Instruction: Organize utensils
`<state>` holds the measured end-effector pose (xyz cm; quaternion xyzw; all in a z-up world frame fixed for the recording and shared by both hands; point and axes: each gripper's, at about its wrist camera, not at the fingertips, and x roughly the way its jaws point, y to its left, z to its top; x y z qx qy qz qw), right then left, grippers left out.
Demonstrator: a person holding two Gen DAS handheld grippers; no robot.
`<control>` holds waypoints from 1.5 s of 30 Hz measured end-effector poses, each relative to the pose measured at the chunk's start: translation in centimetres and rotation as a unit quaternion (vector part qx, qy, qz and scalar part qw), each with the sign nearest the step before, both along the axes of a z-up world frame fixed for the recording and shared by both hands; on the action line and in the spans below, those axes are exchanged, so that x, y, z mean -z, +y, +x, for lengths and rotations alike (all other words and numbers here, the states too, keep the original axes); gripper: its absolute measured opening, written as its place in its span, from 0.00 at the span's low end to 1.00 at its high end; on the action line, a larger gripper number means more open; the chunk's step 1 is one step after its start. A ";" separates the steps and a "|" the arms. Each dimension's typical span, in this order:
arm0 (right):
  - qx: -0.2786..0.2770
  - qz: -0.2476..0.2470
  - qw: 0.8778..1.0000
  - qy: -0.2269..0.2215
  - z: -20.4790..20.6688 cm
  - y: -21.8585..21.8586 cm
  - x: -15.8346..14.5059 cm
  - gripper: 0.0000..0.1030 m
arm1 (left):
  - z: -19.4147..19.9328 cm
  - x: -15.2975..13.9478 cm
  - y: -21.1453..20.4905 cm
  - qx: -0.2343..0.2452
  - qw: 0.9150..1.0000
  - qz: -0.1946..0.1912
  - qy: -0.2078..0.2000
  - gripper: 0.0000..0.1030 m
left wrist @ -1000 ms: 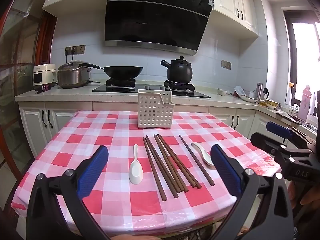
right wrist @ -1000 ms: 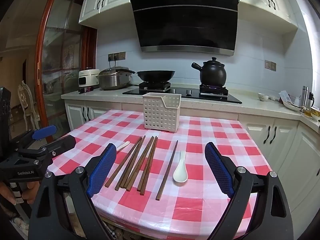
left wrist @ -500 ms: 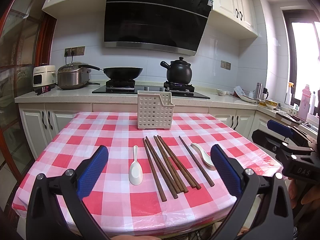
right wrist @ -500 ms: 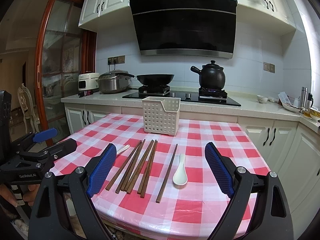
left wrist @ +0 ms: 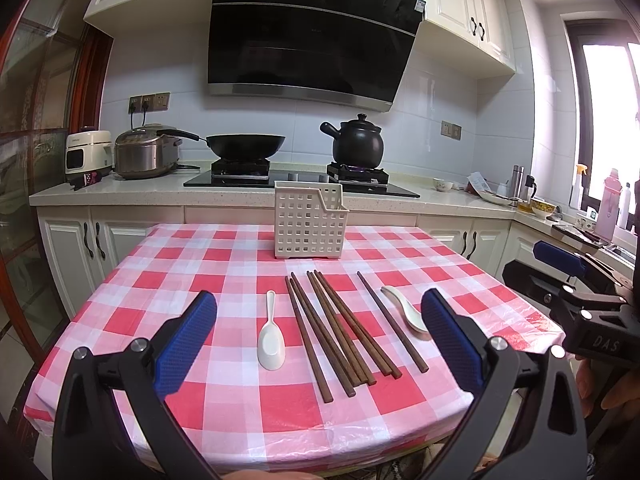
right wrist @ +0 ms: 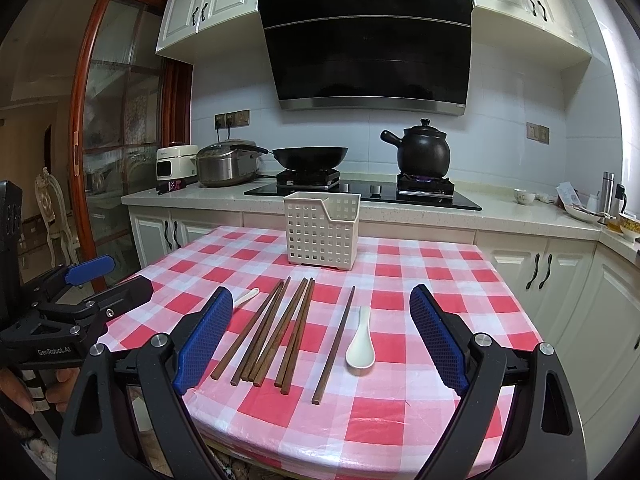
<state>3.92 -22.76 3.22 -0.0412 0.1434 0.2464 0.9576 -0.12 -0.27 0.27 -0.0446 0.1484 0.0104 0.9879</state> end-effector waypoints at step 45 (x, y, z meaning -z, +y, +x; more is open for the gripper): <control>0.000 0.003 1.000 0.002 0.1 -0.2 0.3 0.82 | -0.2 -0.3 -0.2 0.012 1.000 -0.003 -0.005 0.96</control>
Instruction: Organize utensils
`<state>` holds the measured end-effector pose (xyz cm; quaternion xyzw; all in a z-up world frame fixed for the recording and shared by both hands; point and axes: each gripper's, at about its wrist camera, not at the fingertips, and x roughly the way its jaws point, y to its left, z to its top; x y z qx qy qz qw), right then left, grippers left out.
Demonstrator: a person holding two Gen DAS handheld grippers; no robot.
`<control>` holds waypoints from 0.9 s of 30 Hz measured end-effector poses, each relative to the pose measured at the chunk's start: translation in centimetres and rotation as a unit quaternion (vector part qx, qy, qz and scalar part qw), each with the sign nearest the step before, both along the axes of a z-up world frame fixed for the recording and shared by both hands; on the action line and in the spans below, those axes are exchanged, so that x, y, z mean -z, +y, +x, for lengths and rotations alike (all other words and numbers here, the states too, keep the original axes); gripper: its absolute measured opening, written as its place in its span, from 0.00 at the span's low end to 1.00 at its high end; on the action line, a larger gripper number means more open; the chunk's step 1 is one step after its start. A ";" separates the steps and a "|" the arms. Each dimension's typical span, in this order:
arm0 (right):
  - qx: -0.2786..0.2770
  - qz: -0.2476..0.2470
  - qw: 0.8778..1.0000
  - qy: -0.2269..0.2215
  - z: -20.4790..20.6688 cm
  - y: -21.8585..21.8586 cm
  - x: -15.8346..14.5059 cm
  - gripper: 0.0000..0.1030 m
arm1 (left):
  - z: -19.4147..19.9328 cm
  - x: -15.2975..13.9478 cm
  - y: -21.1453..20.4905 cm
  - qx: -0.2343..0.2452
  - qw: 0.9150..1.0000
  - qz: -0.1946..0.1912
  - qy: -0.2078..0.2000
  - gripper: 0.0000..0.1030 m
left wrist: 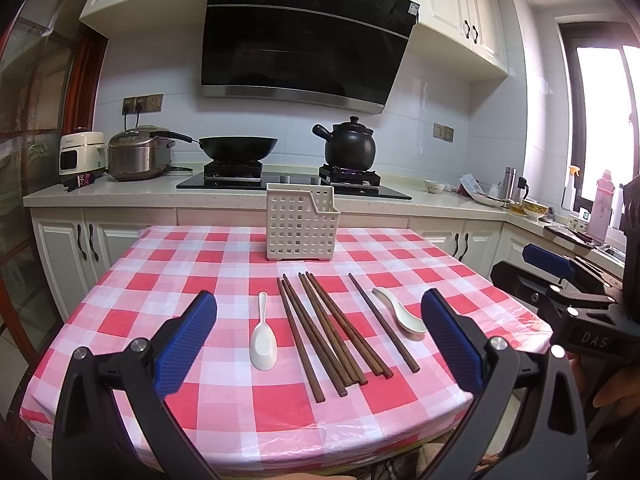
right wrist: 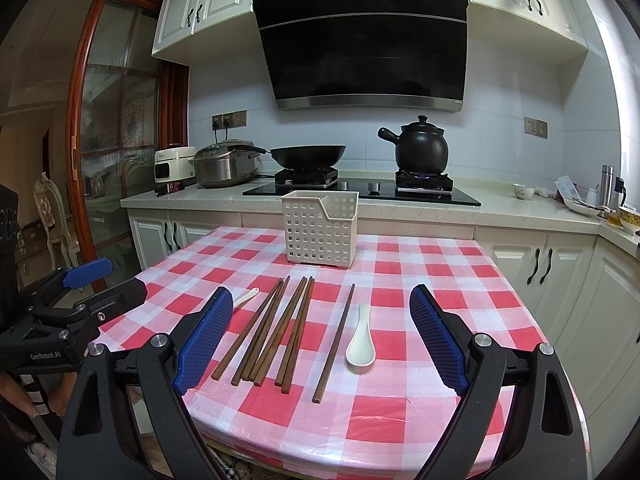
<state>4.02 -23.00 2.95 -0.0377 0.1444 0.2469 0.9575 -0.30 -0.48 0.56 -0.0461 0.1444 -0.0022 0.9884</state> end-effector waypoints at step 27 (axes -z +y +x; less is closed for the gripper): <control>0.019 0.001 0.998 0.060 3.8 0.4 2.0 0.82 | 3.4 2.3 1.9 -0.009 0.998 -0.020 0.060 0.96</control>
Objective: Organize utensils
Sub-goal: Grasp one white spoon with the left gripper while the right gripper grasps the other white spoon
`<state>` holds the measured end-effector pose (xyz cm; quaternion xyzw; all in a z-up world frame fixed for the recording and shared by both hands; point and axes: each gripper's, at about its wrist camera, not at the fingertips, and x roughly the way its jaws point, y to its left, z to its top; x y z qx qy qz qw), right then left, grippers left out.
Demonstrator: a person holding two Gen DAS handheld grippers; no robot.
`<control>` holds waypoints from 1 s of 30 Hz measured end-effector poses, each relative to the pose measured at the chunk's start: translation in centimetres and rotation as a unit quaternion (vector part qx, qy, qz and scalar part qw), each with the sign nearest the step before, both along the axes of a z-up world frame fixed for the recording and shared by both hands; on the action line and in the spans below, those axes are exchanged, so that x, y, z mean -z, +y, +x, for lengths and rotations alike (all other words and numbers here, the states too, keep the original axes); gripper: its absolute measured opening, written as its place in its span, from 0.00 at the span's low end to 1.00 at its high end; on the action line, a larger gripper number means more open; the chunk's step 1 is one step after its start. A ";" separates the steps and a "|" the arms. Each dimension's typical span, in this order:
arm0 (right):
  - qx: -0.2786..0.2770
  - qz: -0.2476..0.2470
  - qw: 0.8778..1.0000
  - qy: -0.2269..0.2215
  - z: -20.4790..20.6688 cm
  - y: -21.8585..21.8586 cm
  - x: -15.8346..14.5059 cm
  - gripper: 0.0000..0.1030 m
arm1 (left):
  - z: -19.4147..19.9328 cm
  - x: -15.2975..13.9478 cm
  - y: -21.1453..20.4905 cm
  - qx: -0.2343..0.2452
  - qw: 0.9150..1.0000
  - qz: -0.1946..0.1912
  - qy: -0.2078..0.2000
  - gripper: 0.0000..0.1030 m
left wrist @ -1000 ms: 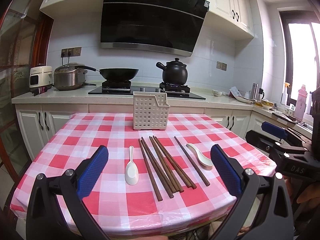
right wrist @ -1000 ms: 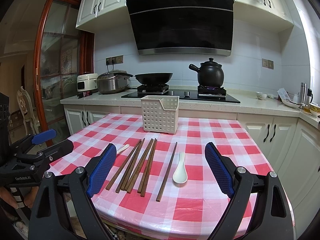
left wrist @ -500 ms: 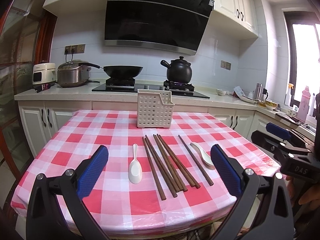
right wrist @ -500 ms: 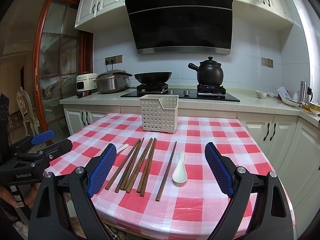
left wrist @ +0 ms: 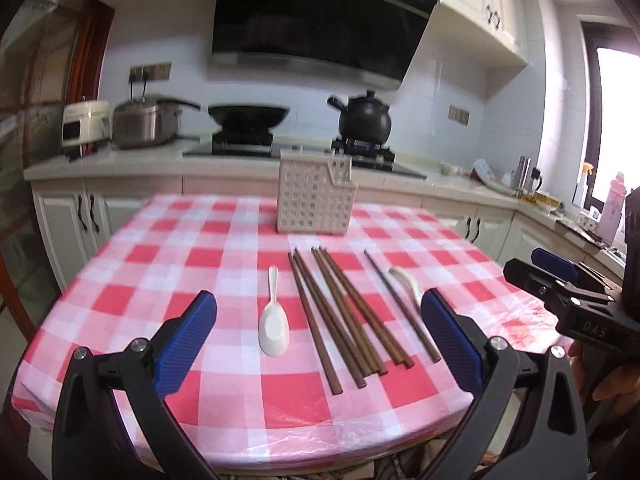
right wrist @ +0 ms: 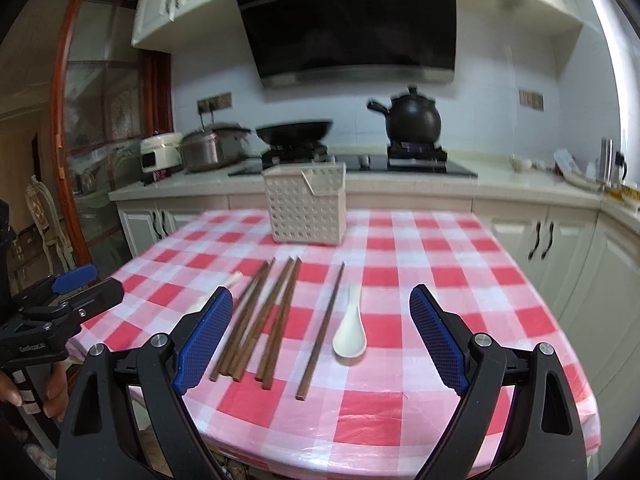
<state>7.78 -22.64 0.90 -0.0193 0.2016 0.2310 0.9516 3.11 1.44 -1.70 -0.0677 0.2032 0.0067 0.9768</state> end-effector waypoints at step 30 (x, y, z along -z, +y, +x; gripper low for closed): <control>0.030 -0.097 0.977 0.189 16.8 4.5 7.5 0.60 | 19.1 6.4 4.8 -0.030 0.972 -0.008 0.233 0.94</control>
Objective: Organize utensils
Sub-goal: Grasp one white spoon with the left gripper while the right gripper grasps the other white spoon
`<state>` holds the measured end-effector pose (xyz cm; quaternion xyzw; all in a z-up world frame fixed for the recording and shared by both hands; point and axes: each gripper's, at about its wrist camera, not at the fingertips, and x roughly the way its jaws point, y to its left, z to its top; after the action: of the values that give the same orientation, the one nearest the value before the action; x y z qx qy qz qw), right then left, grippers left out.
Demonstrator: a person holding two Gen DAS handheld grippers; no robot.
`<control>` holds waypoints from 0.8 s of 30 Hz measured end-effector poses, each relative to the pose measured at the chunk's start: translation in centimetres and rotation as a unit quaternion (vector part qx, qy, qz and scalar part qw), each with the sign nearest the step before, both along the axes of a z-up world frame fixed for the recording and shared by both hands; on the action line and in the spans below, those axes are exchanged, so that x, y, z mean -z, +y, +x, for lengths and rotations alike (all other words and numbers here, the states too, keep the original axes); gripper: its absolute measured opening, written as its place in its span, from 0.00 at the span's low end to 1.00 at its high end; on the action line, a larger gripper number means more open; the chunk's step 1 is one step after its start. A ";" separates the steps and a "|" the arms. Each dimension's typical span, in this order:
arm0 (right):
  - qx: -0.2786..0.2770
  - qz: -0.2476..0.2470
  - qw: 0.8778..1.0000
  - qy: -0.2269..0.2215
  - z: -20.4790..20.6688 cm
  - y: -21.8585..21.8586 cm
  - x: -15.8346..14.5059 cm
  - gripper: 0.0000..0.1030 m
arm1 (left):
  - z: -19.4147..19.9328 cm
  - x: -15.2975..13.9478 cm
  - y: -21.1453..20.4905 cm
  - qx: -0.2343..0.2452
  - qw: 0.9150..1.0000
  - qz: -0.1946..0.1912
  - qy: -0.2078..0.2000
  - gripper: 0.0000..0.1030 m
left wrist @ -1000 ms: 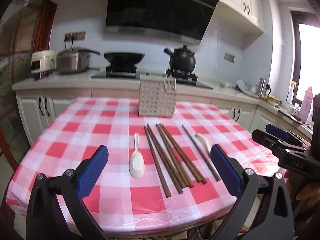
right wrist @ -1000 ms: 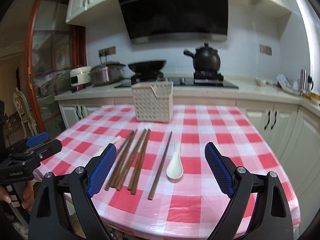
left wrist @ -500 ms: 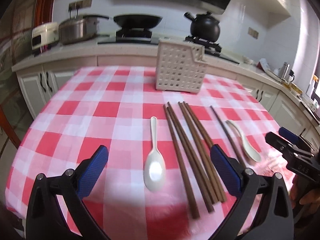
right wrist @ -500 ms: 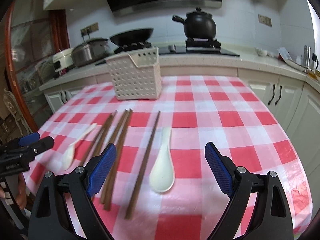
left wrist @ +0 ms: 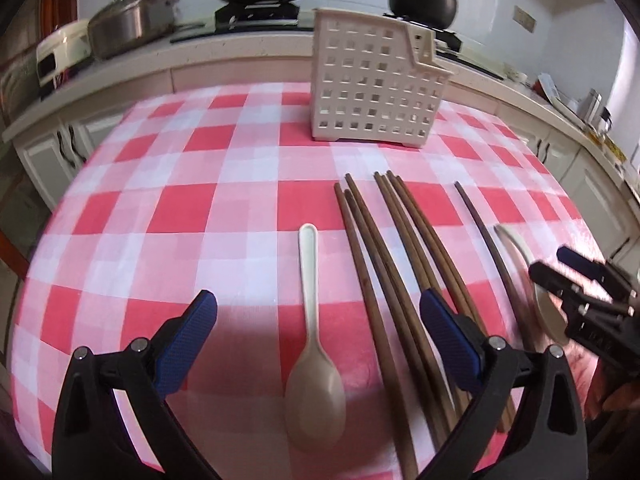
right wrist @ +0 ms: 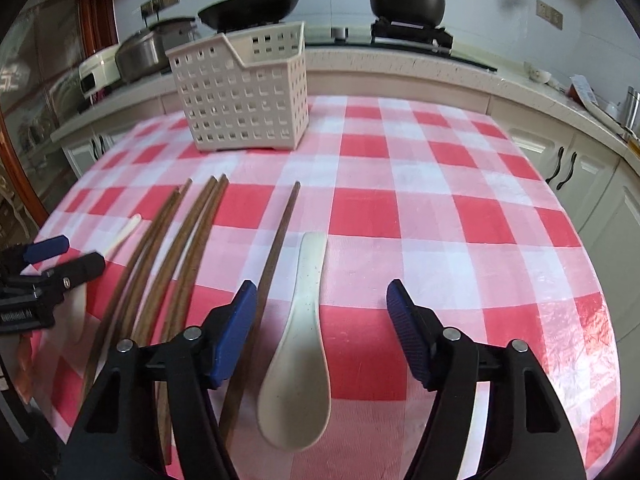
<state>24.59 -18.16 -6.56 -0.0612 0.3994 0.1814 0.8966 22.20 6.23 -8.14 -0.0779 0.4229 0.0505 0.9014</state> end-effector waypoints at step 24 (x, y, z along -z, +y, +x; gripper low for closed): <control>-0.035 -0.042 0.998 0.043 2.7 2.6 1.3 0.18 | 2.7 1.6 -1.2 0.039 0.997 0.028 0.053 0.26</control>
<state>27.28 -15.56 -7.86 -0.1043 0.4425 0.1980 0.8684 24.87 5.03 -9.71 -0.0336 0.4708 0.0316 0.8810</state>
